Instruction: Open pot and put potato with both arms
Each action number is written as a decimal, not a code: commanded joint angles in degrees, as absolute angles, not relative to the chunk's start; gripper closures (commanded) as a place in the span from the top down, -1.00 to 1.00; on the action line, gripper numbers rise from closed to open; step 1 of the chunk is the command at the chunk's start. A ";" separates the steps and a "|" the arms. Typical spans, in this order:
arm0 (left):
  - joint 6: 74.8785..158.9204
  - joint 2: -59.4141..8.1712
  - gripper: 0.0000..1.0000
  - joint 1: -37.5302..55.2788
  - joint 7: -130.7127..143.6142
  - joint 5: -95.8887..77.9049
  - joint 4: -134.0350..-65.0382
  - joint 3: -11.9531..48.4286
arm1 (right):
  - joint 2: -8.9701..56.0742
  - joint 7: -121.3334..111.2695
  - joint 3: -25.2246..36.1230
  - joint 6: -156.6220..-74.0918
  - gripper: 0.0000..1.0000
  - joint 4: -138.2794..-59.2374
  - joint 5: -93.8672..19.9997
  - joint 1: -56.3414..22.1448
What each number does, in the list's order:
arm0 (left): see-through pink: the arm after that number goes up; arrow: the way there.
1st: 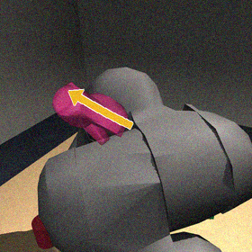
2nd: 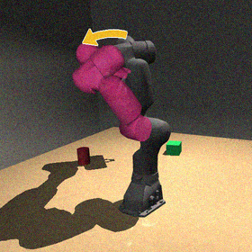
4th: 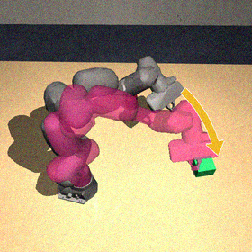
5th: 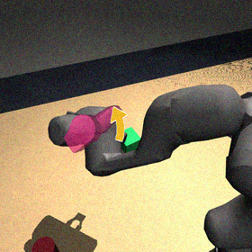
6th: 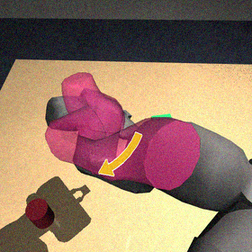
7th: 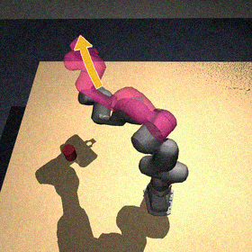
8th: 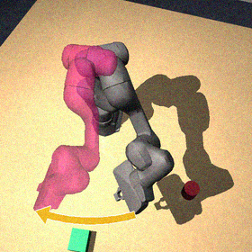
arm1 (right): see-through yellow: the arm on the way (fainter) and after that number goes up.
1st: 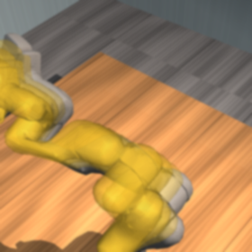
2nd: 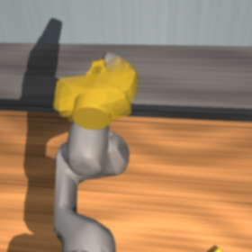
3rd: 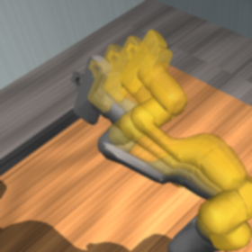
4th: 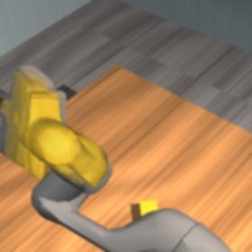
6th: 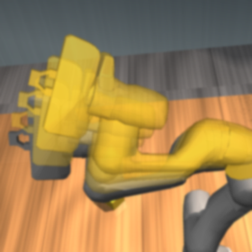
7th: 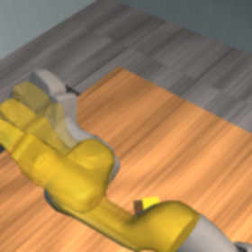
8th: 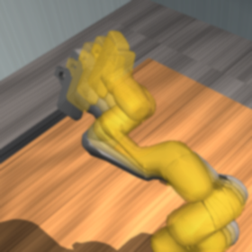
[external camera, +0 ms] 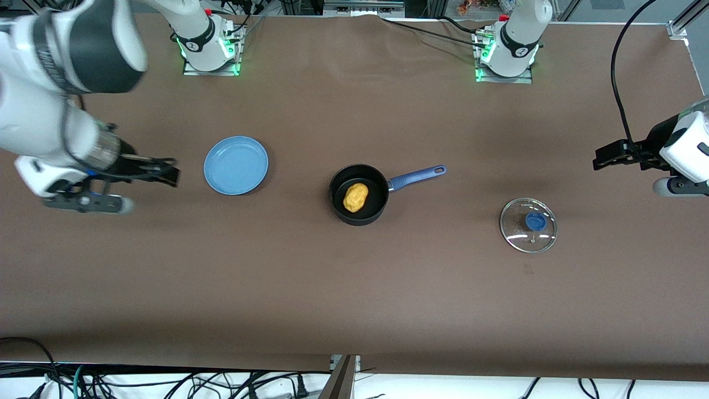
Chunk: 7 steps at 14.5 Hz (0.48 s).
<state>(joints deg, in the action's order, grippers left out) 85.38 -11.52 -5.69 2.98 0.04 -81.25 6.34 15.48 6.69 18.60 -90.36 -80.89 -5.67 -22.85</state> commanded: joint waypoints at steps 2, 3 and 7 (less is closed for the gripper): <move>84.46 -11.34 1.00 -5.54 3.34 0.00 -80.60 6.42 | 3.72 0.71 4.96 -94.55 1.00 -95.59 -3.52 -7.34; 84.46 -11.34 1.00 -5.54 3.34 0.00 -80.60 6.42 | 0.82 0.44 1.79 -96.57 1.00 -99.80 -2.21 -4.16; 84.46 -11.43 1.00 -5.54 3.34 0.09 -80.60 6.42 | -2.63 0.09 -1.05 -95.19 1.00 -101.78 -2.02 1.66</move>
<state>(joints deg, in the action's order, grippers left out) 85.37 -11.52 -5.65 2.98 0.04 -81.25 6.34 0.50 1.02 0.72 -94.44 -98.76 -2.89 -0.76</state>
